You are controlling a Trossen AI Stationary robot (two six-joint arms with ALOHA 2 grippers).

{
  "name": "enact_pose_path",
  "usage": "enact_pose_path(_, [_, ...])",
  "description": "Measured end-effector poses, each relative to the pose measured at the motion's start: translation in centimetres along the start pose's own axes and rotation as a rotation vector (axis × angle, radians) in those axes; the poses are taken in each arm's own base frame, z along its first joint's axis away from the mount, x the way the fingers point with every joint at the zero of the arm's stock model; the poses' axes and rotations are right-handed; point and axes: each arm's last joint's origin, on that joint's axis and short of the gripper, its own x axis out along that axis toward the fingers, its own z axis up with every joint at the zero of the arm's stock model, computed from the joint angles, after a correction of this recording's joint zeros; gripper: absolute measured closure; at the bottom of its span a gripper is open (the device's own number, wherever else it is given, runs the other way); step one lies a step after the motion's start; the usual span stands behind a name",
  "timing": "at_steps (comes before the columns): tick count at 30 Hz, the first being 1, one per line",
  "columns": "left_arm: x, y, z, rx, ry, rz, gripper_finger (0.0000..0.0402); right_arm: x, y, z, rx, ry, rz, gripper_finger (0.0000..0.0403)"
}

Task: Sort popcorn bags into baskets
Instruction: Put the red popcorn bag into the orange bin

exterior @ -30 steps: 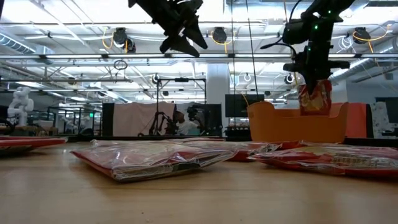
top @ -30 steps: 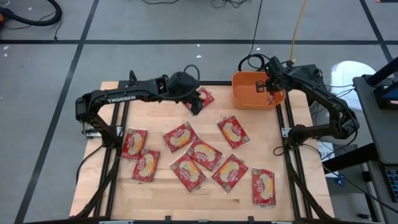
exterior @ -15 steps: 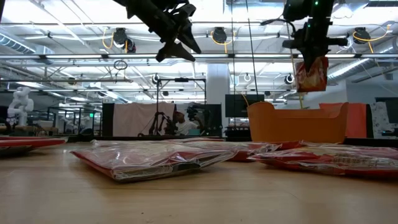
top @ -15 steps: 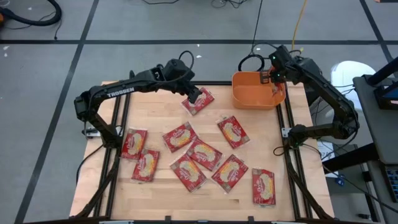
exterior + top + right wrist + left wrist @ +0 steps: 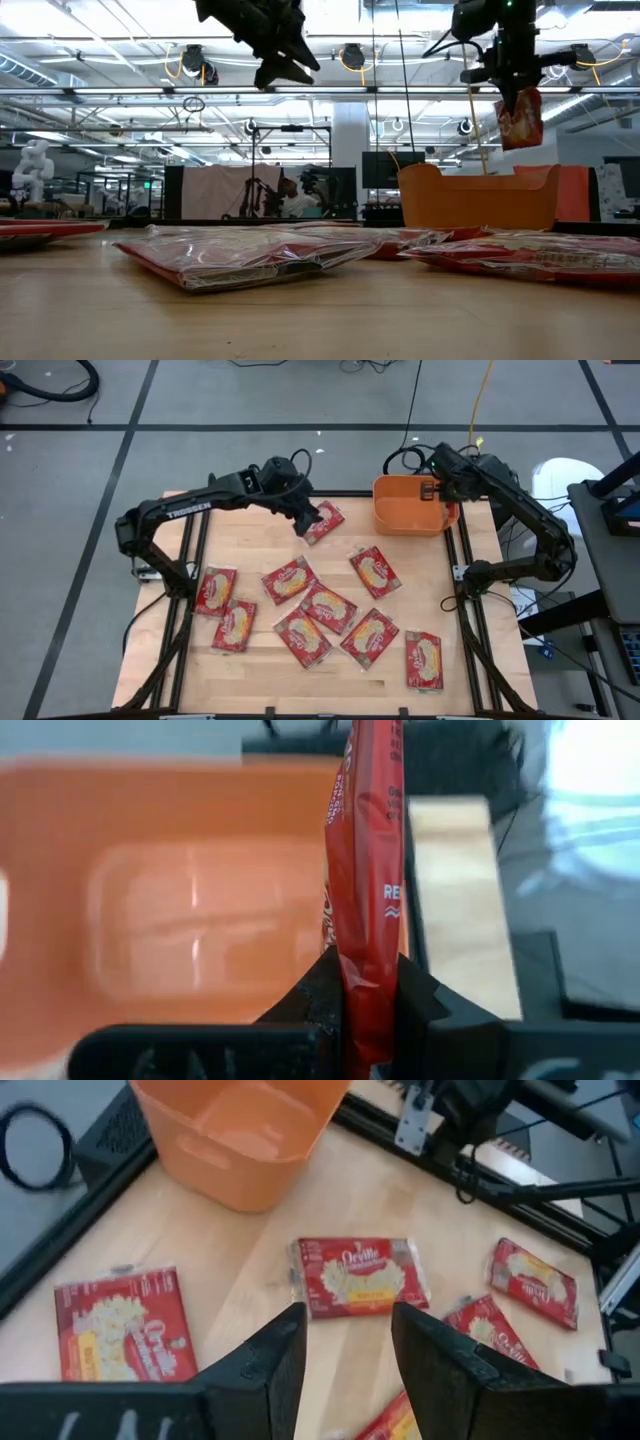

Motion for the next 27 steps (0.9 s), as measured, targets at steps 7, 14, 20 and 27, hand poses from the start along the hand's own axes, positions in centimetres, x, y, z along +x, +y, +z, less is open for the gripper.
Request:
enact_pose_path(7, [-0.2,-0.1,-0.4,0.021,0.038,0.009,0.0247,1.3,2.4,1.2,0.029,-0.056,0.102,0.0374])
enact_pose_path(14, [-0.3,0.1,-0.5,0.073,0.054,0.02,0.0247,4.3,6.2,1.7,-0.045,-0.01,0.117,0.0374])
enact_pose_path(20, [-0.6,1.2,-0.8,0.051,0.084,0.06,0.0247,7.2,9.3,2.2,-0.041,0.034,0.179,0.0374])
enact_pose_path(27, [-1.4,3.0,-1.6,-0.014,0.174,0.117,0.0247,8.9,12.0,1.8,-0.017,0.051,0.232,0.0374])
